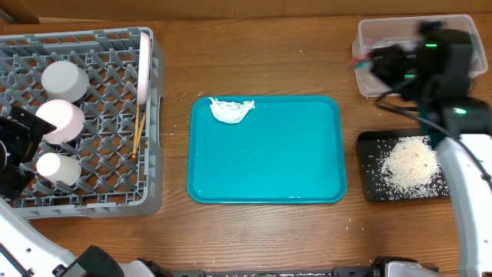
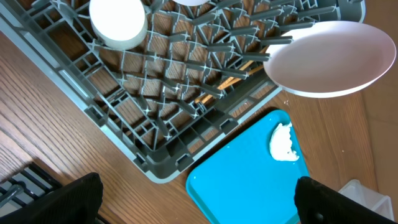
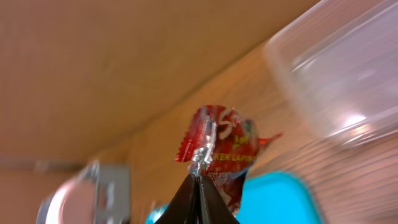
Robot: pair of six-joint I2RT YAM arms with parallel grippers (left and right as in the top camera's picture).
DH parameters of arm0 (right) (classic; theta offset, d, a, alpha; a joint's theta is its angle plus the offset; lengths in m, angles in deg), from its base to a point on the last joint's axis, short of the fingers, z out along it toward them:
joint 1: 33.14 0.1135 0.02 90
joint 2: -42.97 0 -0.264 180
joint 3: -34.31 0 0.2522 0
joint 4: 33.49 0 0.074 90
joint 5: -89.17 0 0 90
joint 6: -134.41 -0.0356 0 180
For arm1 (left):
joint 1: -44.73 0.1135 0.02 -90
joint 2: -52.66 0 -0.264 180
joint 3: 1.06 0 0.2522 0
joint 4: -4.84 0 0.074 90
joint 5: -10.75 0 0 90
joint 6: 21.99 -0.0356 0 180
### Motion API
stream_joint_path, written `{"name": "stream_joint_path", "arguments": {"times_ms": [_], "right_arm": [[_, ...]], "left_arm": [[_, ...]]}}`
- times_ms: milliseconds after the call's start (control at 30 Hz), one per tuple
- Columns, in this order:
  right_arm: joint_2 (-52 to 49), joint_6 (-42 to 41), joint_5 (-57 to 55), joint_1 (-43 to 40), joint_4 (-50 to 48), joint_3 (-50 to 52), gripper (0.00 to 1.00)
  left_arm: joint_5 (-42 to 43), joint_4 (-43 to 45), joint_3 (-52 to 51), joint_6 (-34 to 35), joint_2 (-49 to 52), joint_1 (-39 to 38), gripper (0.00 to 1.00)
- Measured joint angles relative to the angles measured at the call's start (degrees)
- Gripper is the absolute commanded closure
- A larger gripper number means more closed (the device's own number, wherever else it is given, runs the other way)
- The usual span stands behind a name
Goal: Sort waste into correct bins and load items into the dishwasher
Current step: 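Carry the red wrapper with the right gripper into the clear bin, then move the right gripper back to the white tissue and grasp it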
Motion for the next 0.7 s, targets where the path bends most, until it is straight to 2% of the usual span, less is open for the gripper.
{"name": "stream_joint_path", "arguments": {"times_ms": [133,333,467,500,533,567,600,633,700], "right_arm": [[-1.5,0.0,-2.0,-6.0,-2.2,0.0,0.96],[-8.6,0.2,-9.9,-7.7,-11.1,0.0,0.96],[-14.7,0.2,-11.6,-7.7,-15.2,0.0,0.88],[-16.1,0.3,-11.8,-7.7,-16.1,0.0,0.79],[-17.1,0.3,-12.0,-7.7,-16.5,0.0,0.66],[-18.2,0.3,-12.1,-7.7,-16.7,0.0,0.41],[-18.3,0.3,-12.0,-7.7,-16.9,0.0,0.24],[-18.6,0.3,-11.8,-7.7,-16.8,0.0,0.14],[-18.6,1.1,-10.8,-7.7,-16.3,0.1,0.11]], "left_arm": [[0.0,0.0,0.0,0.0,0.0,0.0,0.00],[0.0,0.0,0.0,0.0,0.0,0.0,0.00],[0.0,0.0,0.0,0.0,0.0,0.0,0.00],[0.0,0.0,0.0,0.0,0.0,0.0,0.00],[0.0,0.0,0.0,0.0,0.0,0.0,0.00],[0.0,0.0,0.0,0.0,0.0,0.0,0.00],[0.0,0.0,0.0,0.0,0.0,0.0,0.00],[0.0,0.0,0.0,0.0,0.0,0.0,0.00],[0.0,0.0,0.0,0.0,0.0,0.0,0.00]]}}
